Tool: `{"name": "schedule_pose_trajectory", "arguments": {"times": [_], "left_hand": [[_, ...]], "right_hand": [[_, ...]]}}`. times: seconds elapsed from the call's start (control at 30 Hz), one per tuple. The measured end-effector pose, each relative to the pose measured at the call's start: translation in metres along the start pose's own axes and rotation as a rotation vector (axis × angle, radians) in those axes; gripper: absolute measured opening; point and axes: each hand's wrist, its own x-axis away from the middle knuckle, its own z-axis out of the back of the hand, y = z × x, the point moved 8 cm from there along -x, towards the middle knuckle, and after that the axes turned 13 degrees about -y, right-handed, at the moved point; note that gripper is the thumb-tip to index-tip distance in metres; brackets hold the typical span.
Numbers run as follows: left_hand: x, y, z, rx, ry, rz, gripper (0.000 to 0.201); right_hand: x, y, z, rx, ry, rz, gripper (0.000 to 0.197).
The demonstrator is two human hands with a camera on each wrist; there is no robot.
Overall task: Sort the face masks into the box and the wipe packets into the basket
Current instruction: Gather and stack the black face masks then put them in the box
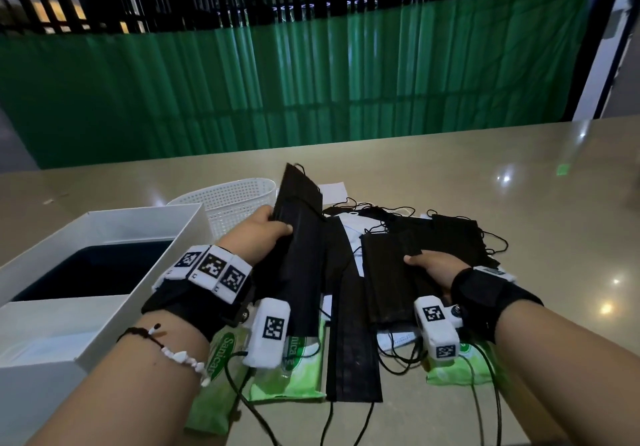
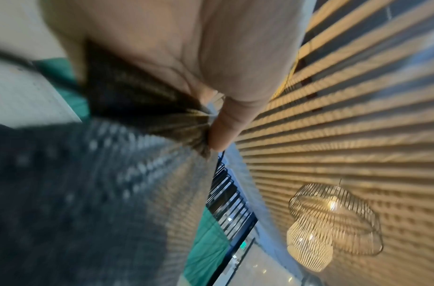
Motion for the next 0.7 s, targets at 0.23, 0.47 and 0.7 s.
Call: {"name": "schedule_pose_trajectory", "arguments": {"times": [0.23,0.47,0.7], "left_hand": [[0.028,0.037,-0.002,0.56,-0.085,-0.29,0.013],[0.029,0.049,-0.032,0.769,-0.252,-0.361,0.023],[0.015,0.047,-0.051,0.834,-0.248,-0.324,0.025]], "right_hand": [[0.004,-0.021,-0.005,0.156,-0.053,0.026,0.019],[0.027,-0.072,-0.018,-0.078,-0.116,0.3,0.016],[0.044,-0.09,-0.056,-0.204,-0.263,0.35,0.024]]}}
